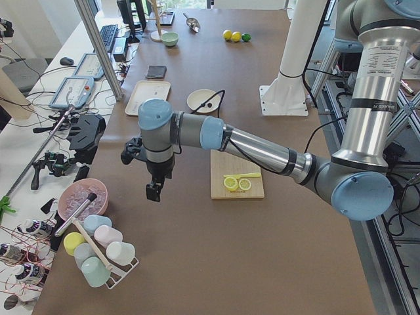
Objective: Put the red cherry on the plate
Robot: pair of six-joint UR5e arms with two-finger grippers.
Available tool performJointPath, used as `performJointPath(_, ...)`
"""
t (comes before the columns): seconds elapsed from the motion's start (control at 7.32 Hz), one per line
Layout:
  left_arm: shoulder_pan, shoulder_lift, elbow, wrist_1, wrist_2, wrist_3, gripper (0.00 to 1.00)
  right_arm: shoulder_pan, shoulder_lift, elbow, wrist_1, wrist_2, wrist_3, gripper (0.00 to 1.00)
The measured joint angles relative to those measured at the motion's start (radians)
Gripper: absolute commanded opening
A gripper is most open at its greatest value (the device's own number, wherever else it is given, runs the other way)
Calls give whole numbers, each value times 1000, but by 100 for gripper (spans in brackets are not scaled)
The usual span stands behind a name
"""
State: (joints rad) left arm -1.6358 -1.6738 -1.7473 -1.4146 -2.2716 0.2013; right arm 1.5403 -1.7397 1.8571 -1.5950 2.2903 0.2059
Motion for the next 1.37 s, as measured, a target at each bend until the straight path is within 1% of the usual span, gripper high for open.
performJointPath(0.14,-36,32,32,-76,-28,5,98,0,0,-2,1,0,0,100)
performJointPath(0.27,-53,59,41,-114,-44,6,98,0,0,-4,1,0,0,100)
performJointPath(0.41,-58,87,47,-150,-47,6,98,0,0,-4,1,0,0,100)
performJointPath(0.68,-60,154,75,-285,-40,2,98,0,1,-5,1,0,0,100)
performJointPath(0.82,-58,162,79,-267,-39,-3,98,0,3,-5,1,0,0,100)
performJointPath(1.09,-54,143,76,-110,-41,-7,98,0,4,-5,1,0,0,100)
performJointPath(1.37,-53,139,72,-64,-40,-6,98,-1,3,-6,1,0,0,100)
